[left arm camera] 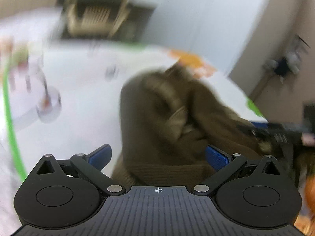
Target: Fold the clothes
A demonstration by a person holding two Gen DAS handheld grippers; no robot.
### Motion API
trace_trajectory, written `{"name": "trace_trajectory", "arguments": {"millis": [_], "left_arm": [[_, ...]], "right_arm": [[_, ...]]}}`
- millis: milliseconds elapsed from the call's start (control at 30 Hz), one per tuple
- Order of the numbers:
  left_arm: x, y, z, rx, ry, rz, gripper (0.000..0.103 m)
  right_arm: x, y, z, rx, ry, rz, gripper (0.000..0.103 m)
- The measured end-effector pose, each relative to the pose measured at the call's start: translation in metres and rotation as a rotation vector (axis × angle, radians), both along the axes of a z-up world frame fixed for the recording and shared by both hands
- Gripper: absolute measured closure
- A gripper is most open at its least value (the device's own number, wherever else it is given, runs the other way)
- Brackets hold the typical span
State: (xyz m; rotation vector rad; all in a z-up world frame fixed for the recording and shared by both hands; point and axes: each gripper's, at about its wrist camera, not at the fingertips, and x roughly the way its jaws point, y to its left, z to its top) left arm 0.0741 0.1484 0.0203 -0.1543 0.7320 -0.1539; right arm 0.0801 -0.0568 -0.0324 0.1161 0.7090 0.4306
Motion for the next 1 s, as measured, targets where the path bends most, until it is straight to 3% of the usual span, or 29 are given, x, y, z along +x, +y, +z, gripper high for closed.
{"name": "trace_trajectory", "arguments": {"millis": [67, 200, 333, 400, 500, 533, 567, 600, 633, 667, 733, 900, 1000], "left_arm": [[-0.026, -0.023, 0.022, 0.091, -0.098, -0.095, 0.000], [-0.044, -0.079, 0.027, 0.148, -0.147, -0.316, 0.000], [-0.037, -0.123, -0.003, 0.231, -0.069, -0.468, 0.006], [-0.033, -0.131, -0.017, 0.263, -0.011, -0.492, 0.024], [-0.026, -0.135, -0.042, 0.311, 0.051, -0.500, 0.025], [-0.027, -0.131, -0.043, 0.299, 0.048, -0.499, 0.026], [-0.028, -0.127, -0.043, 0.286, 0.044, -0.499, 0.035], [-0.031, -0.123, -0.040, 0.272, 0.037, -0.495, 0.044], [-0.034, -0.120, -0.036, 0.259, 0.029, -0.491, 0.065], [-0.037, -0.114, -0.030, 0.265, 0.019, -0.473, 0.084], [-0.041, -0.099, -0.017, 0.276, -0.006, -0.422, 0.089], [-0.032, -0.032, 0.017, 0.356, -0.070, -0.158, 0.097], [-0.014, 0.022, 0.032, 0.431, -0.107, 0.053, 0.097]], "right_arm": [[-0.007, -0.005, 0.010, -0.005, -0.040, 0.000, 0.022], [-0.032, -0.011, 0.032, -0.027, -0.099, 0.074, 0.022], [-0.066, -0.003, 0.041, -0.086, -0.151, 0.186, 0.024], [-0.079, 0.003, 0.039, -0.073, -0.135, 0.236, 0.024], [-0.088, 0.018, 0.025, -0.078, -0.093, 0.310, 0.024], [-0.087, 0.023, 0.018, -0.093, -0.084, 0.324, 0.027], [-0.085, 0.028, 0.012, -0.110, -0.073, 0.335, 0.041], [-0.080, 0.032, 0.005, -0.123, -0.056, 0.340, 0.051], [-0.075, 0.032, 0.002, -0.126, -0.047, 0.336, 0.069], [-0.071, 0.030, 0.001, -0.125, -0.043, 0.328, 0.079], [-0.063, 0.026, 0.003, -0.126, -0.055, 0.307, 0.092], [-0.038, -0.002, 0.047, -0.219, -0.251, 0.150, 0.096], [-0.008, -0.026, 0.063, -0.374, -0.373, -0.002, 0.098]]}}
